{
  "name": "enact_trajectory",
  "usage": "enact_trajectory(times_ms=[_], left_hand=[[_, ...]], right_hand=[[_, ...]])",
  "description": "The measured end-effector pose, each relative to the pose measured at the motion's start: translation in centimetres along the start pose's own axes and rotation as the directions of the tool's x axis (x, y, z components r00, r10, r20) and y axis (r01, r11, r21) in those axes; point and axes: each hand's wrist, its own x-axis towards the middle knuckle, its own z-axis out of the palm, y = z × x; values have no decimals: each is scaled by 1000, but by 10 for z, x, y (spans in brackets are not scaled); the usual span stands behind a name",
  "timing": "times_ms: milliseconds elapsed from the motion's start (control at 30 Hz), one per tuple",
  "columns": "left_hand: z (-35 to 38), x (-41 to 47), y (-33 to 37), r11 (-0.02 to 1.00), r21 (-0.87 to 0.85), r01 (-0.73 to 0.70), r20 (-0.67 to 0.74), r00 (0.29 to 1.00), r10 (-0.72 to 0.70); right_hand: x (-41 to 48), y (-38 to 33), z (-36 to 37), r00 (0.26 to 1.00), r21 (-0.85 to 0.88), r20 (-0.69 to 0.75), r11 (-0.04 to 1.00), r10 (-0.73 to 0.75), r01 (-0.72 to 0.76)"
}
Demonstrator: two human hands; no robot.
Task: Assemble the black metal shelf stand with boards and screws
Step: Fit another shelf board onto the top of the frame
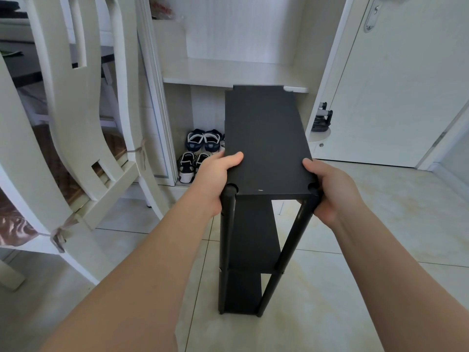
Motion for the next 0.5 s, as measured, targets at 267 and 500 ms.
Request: enact_trajectory(times_ms=[267,500], left_hand=[[2,-5,4,994,61,89,-90,993,-83],[-2,-4,2,961,249,119,-170,982,-77]], right_hand=[[-1,-3,1,999,-88,-28,995,38,-40],[-3,-1,-3,997,-230,-67,972,32,-47]])
